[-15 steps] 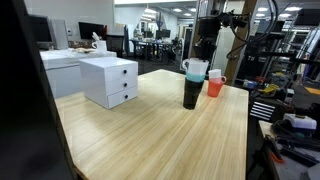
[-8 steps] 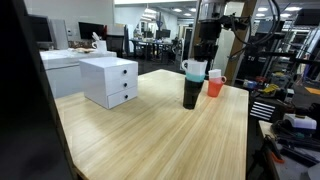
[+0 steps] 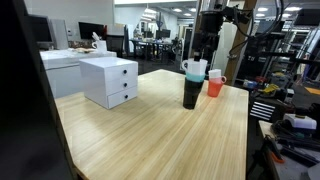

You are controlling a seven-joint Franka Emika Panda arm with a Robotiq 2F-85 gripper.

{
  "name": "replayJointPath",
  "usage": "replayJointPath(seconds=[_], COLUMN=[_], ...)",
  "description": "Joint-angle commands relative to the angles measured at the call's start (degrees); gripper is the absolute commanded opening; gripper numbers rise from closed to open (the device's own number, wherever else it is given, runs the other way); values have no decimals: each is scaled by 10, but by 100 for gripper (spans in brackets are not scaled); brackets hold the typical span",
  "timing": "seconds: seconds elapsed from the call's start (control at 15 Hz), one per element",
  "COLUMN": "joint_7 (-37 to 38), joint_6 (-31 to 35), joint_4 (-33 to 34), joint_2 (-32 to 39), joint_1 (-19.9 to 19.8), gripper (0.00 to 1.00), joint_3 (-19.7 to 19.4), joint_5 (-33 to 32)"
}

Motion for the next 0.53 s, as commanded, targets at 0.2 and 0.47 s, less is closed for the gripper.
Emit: replayJointPath(seconds=[0.2,0.47], joint_7=[-14,1], joint_6=[-2,7], joint_4=[0,5], joint_2=[-57,-76], joint_1=[-12,-36], gripper=[100,100], joint_3=[-6,-21], joint_5=[10,1])
